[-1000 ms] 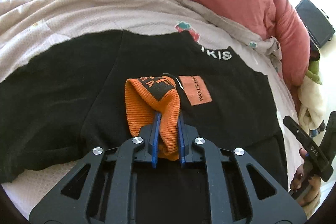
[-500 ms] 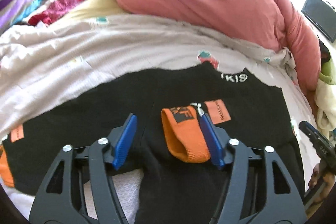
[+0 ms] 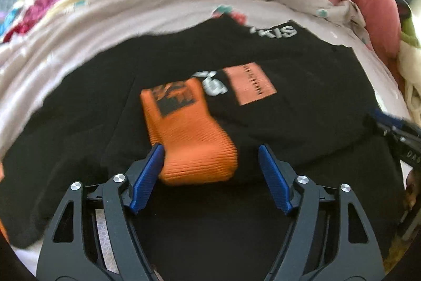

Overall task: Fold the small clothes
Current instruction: 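Lay the cuff on the shirt body and open the left gripper, then move the left gripper to the other sleeve's orange cuff and grasp it, then lift the cuff with the left gripper and fold the sleeve across the body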

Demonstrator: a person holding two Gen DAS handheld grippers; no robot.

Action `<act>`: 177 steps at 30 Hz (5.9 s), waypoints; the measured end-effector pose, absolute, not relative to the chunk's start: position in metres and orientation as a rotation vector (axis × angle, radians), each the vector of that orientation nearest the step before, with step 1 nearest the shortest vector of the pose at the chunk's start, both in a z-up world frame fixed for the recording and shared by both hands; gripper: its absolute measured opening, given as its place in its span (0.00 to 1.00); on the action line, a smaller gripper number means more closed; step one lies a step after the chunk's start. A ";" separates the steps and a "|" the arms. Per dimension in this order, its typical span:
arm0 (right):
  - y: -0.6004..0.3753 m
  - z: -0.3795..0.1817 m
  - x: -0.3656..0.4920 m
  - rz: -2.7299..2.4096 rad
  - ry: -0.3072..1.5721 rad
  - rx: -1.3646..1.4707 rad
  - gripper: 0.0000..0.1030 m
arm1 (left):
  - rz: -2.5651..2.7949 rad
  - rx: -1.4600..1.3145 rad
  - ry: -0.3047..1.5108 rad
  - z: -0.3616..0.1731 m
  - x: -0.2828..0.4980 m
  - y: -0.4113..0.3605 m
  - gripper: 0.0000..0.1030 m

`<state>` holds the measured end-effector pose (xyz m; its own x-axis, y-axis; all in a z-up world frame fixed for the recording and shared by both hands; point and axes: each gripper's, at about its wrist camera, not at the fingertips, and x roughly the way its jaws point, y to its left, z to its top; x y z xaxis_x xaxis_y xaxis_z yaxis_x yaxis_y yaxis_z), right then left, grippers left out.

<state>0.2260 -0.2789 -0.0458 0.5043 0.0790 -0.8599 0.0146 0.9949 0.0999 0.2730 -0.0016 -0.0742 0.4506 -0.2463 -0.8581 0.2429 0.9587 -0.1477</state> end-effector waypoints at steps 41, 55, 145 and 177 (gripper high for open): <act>-0.244 0.015 0.178 0.168 0.848 0.201 0.88 | -0.111 -0.174 0.895 -0.006 0.212 0.077 0.91; -0.169 0.037 0.178 0.331 0.821 0.110 0.88 | 0.090 -0.210 0.801 0.017 0.185 0.142 0.91; -0.164 0.011 0.174 0.281 0.841 0.262 0.88 | -0.221 -0.425 0.624 0.036 0.178 0.146 0.11; -0.219 -0.008 0.172 0.175 0.878 0.382 0.88 | -0.457 -0.231 0.815 -0.012 0.197 0.040 0.28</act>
